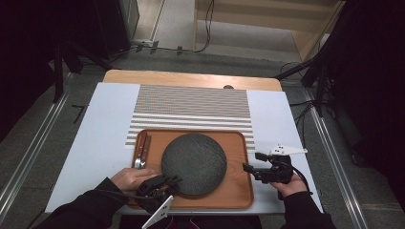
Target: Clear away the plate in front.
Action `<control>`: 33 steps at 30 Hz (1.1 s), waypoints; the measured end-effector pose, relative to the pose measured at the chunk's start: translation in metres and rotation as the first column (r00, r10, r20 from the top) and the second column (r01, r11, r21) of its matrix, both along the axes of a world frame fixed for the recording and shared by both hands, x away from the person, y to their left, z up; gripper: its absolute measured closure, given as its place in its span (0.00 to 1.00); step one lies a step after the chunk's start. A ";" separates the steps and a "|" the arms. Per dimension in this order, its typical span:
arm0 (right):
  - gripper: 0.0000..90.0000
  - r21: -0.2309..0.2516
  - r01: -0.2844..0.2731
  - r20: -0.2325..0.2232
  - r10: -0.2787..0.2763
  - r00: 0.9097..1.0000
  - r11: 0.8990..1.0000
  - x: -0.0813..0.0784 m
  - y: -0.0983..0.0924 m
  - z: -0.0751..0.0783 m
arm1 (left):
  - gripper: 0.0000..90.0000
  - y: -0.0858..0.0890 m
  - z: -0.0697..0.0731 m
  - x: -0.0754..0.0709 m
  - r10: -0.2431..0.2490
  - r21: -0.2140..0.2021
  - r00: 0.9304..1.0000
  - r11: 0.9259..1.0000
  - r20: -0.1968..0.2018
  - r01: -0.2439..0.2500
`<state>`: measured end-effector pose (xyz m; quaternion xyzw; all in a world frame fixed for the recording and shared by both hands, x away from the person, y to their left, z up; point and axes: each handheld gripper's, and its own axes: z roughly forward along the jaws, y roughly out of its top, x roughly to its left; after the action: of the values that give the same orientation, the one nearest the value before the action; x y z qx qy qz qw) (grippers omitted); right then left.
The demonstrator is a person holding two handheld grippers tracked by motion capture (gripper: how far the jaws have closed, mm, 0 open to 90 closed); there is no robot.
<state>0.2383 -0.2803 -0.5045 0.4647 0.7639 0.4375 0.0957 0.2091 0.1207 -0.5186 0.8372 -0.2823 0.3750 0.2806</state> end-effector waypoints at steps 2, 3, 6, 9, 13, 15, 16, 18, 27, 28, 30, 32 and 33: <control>0.24 -0.002 -0.001 -0.001 0.001 1.000 1.000 0.000 0.000 0.000 | 0.60 -0.001 0.001 0.001 0.017 0.001 1.000 1.000 -0.012 -0.017; 0.24 -0.002 -0.001 -0.001 0.001 1.000 1.000 0.000 0.000 0.000 | 0.58 -0.001 0.001 0.002 0.017 -0.001 1.000 1.000 -0.019 -0.017; 0.24 -0.004 -0.003 -0.001 0.003 1.000 1.000 0.000 0.001 0.000 | 0.55 -0.003 0.000 0.002 0.021 0.004 0.999 1.000 -0.030 -0.021; 0.24 -0.004 -0.004 -0.001 0.004 1.000 1.000 0.000 0.001 0.000 | 0.50 -0.004 0.001 0.004 0.030 0.002 0.999 1.000 -0.042 -0.029; 0.24 -0.003 -0.004 -0.001 0.004 1.000 1.000 0.000 0.001 0.000 | 0.38 -0.005 0.003 0.007 0.056 -0.024 0.997 0.998 -0.053 -0.057; 0.24 -0.003 -0.003 -0.001 0.003 1.000 1.000 0.000 0.000 0.000 | 0.35 -0.004 0.005 0.008 0.061 -0.024 0.995 0.998 -0.084 -0.063; 0.24 -0.002 -0.003 0.000 0.003 1.000 1.000 0.000 0.000 0.000 | 0.32 -0.003 0.005 0.009 0.065 -0.028 0.994 0.997 -0.089 -0.067; 0.24 -0.002 -0.002 0.001 0.002 1.000 1.000 0.000 0.000 0.000 | 0.31 -0.002 0.006 0.010 0.073 -0.025 0.992 0.997 -0.100 -0.075; 0.24 -0.001 -0.005 0.002 0.005 1.000 1.000 -0.001 0.001 0.001 | 0.28 0.004 0.018 0.015 0.105 -0.029 0.963 0.993 -0.250 -0.115; 0.24 -0.001 -0.006 0.003 0.006 1.000 1.000 -0.001 0.001 0.001 | 0.28 0.005 0.021 0.015 0.104 -0.034 0.960 0.993 -0.260 -0.117; 0.24 -0.001 -0.006 0.003 0.006 1.000 1.000 -0.001 0.001 0.001 | 0.28 0.008 0.024 0.016 0.104 -0.049 0.948 0.991 -0.301 -0.124; 0.24 0.000 -0.006 0.004 0.006 1.000 1.000 -0.001 0.001 0.001 | 0.28 0.010 0.028 0.017 0.101 -0.057 0.933 0.990 -0.346 -0.129; 0.24 0.000 -0.007 0.005 0.007 1.000 1.000 -0.001 0.001 0.001 | 0.28 0.011 0.029 0.018 0.105 -0.058 0.925 0.989 -0.364 -0.134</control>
<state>0.2371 -0.2791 -0.5034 0.4611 0.7653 0.4387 0.0960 0.2271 0.1314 -0.4893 0.8952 -0.1591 0.2429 0.3380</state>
